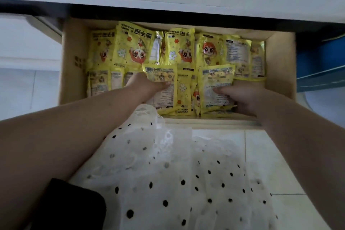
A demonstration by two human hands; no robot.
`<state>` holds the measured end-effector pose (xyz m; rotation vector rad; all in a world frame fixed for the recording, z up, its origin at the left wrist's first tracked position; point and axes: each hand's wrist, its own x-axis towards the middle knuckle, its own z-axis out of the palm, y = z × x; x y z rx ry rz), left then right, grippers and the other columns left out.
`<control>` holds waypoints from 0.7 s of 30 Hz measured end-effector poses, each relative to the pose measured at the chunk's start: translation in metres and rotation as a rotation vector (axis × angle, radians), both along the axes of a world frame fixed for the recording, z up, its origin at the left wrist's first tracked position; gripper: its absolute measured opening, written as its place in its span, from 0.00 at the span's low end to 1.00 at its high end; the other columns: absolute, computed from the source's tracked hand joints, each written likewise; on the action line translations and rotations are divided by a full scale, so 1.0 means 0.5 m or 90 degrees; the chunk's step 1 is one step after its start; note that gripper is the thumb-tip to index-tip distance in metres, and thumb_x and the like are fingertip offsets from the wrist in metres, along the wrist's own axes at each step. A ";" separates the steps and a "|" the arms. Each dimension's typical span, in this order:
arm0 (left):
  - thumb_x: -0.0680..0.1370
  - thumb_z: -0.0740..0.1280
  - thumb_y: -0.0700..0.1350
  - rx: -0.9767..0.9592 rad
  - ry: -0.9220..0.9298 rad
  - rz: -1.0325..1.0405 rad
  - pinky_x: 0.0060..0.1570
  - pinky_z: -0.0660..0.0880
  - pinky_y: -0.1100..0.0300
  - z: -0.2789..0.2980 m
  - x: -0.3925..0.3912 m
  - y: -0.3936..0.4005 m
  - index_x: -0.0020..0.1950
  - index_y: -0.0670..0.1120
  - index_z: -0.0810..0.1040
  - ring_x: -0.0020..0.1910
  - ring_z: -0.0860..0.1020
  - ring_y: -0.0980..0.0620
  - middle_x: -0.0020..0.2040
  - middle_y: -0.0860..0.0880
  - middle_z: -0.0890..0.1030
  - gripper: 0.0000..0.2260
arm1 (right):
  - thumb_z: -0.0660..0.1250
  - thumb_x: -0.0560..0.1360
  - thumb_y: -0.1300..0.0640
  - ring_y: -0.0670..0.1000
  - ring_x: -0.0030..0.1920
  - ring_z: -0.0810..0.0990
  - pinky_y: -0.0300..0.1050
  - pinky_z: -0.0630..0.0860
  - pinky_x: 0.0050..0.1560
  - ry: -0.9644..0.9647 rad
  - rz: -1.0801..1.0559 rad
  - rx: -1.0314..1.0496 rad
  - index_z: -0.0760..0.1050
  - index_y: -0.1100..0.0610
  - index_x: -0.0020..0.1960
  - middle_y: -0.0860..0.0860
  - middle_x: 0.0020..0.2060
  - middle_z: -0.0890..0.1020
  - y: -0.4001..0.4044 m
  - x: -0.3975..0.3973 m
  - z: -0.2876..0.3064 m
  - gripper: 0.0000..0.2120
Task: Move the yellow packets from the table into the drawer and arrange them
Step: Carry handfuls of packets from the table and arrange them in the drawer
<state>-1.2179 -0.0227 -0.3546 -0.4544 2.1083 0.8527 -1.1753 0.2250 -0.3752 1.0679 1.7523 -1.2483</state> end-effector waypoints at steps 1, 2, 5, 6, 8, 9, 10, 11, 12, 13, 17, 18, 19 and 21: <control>0.70 0.70 0.62 -0.016 0.010 -0.010 0.30 0.65 0.60 0.001 0.000 0.000 0.67 0.34 0.70 0.46 0.75 0.47 0.58 0.38 0.78 0.38 | 0.77 0.41 0.40 0.58 0.58 0.79 0.60 0.75 0.60 -0.007 0.022 0.020 0.75 0.54 0.62 0.53 0.57 0.81 0.002 0.000 0.000 0.50; 0.70 0.70 0.61 -0.025 0.019 -0.015 0.30 0.64 0.61 0.003 0.000 -0.001 0.68 0.34 0.69 0.48 0.76 0.46 0.60 0.38 0.77 0.38 | 0.76 0.40 0.38 0.57 0.57 0.79 0.59 0.76 0.59 -0.013 0.048 0.036 0.76 0.53 0.60 0.52 0.56 0.82 0.006 -0.001 -0.004 0.49; 0.69 0.73 0.59 -0.024 0.052 -0.025 0.35 0.69 0.59 -0.002 -0.003 -0.008 0.72 0.36 0.61 0.55 0.76 0.44 0.63 0.39 0.75 0.42 | 0.78 0.48 0.38 0.57 0.55 0.79 0.57 0.77 0.59 -0.021 0.125 0.090 0.77 0.53 0.58 0.53 0.54 0.82 0.006 -0.004 0.010 0.41; 0.68 0.74 0.58 -0.024 0.065 -0.029 0.41 0.72 0.57 -0.003 -0.004 -0.009 0.74 0.38 0.58 0.57 0.76 0.43 0.64 0.40 0.75 0.44 | 0.79 0.55 0.41 0.57 0.56 0.79 0.57 0.77 0.59 -0.020 0.138 0.106 0.76 0.55 0.58 0.53 0.54 0.82 0.005 -0.005 0.018 0.35; 0.67 0.74 0.58 -0.039 0.075 -0.044 0.48 0.75 0.52 -0.002 -0.005 -0.011 0.75 0.40 0.55 0.57 0.76 0.41 0.63 0.41 0.75 0.46 | 0.78 0.63 0.47 0.58 0.55 0.79 0.56 0.78 0.58 -0.023 0.160 0.136 0.76 0.57 0.58 0.55 0.54 0.81 0.008 -0.008 0.029 0.28; 0.68 0.74 0.59 -0.049 0.074 -0.056 0.45 0.76 0.52 -0.001 -0.005 -0.010 0.75 0.40 0.54 0.55 0.77 0.41 0.61 0.41 0.76 0.46 | 0.78 0.65 0.48 0.57 0.55 0.79 0.55 0.78 0.57 -0.026 0.168 0.146 0.75 0.58 0.58 0.55 0.54 0.81 0.011 -0.009 0.034 0.26; 0.68 0.74 0.59 -0.062 0.073 -0.072 0.40 0.75 0.54 0.001 -0.004 -0.009 0.75 0.41 0.54 0.51 0.78 0.42 0.58 0.41 0.76 0.46 | 0.77 0.67 0.49 0.57 0.55 0.79 0.55 0.79 0.56 -0.030 0.172 0.148 0.75 0.59 0.58 0.56 0.54 0.81 0.012 -0.010 0.041 0.25; 0.68 0.74 0.59 -0.080 0.077 -0.089 0.34 0.72 0.57 0.005 -0.004 -0.008 0.74 0.41 0.55 0.48 0.77 0.43 0.57 0.41 0.76 0.45 | 0.76 0.68 0.49 0.56 0.54 0.79 0.54 0.79 0.54 -0.032 0.180 0.154 0.74 0.60 0.58 0.56 0.54 0.80 0.015 -0.010 0.045 0.24; 0.68 0.74 0.59 -0.098 0.085 -0.102 0.30 0.69 0.59 0.008 -0.003 -0.007 0.73 0.41 0.55 0.46 0.76 0.43 0.56 0.41 0.75 0.44 | 0.75 0.69 0.49 0.56 0.54 0.79 0.54 0.79 0.53 -0.036 0.195 0.161 0.74 0.60 0.57 0.56 0.53 0.80 0.017 -0.010 0.050 0.23; 0.68 0.74 0.59 -0.112 0.095 -0.109 0.29 0.68 0.59 0.010 -0.003 -0.007 0.73 0.41 0.55 0.47 0.76 0.43 0.58 0.40 0.75 0.44 | 0.74 0.70 0.48 0.56 0.53 0.79 0.55 0.79 0.53 -0.045 0.218 0.170 0.73 0.60 0.56 0.56 0.52 0.80 0.020 -0.009 0.055 0.23; 0.68 0.73 0.60 -0.163 0.123 -0.130 0.30 0.70 0.57 0.020 -0.002 -0.014 0.73 0.40 0.55 0.41 0.76 0.45 0.55 0.39 0.75 0.44 | 0.72 0.71 0.45 0.54 0.44 0.81 0.52 0.80 0.46 -0.080 0.280 0.195 0.74 0.58 0.50 0.55 0.44 0.82 0.029 0.001 0.071 0.18; 0.68 0.73 0.60 -0.174 0.133 -0.139 0.32 0.72 0.55 0.022 0.000 -0.016 0.72 0.40 0.56 0.40 0.75 0.45 0.53 0.40 0.76 0.43 | 0.72 0.71 0.45 0.53 0.43 0.82 0.51 0.80 0.43 -0.081 0.283 0.196 0.75 0.58 0.51 0.55 0.43 0.82 0.029 0.003 0.072 0.18; 0.68 0.73 0.60 -0.185 0.148 -0.150 0.36 0.75 0.53 0.022 0.001 -0.018 0.71 0.41 0.57 0.42 0.76 0.44 0.55 0.40 0.76 0.42 | 0.72 0.72 0.46 0.53 0.43 0.83 0.51 0.81 0.43 -0.076 0.290 0.200 0.75 0.59 0.53 0.56 0.44 0.83 0.027 0.004 0.071 0.18; 0.67 0.73 0.61 -0.201 0.178 -0.169 0.49 0.78 0.46 0.022 0.005 -0.023 0.72 0.42 0.58 0.53 0.77 0.40 0.62 0.38 0.73 0.43 | 0.71 0.73 0.48 0.56 0.46 0.84 0.55 0.81 0.47 -0.063 0.310 0.217 0.74 0.61 0.55 0.58 0.46 0.83 0.022 0.004 0.070 0.19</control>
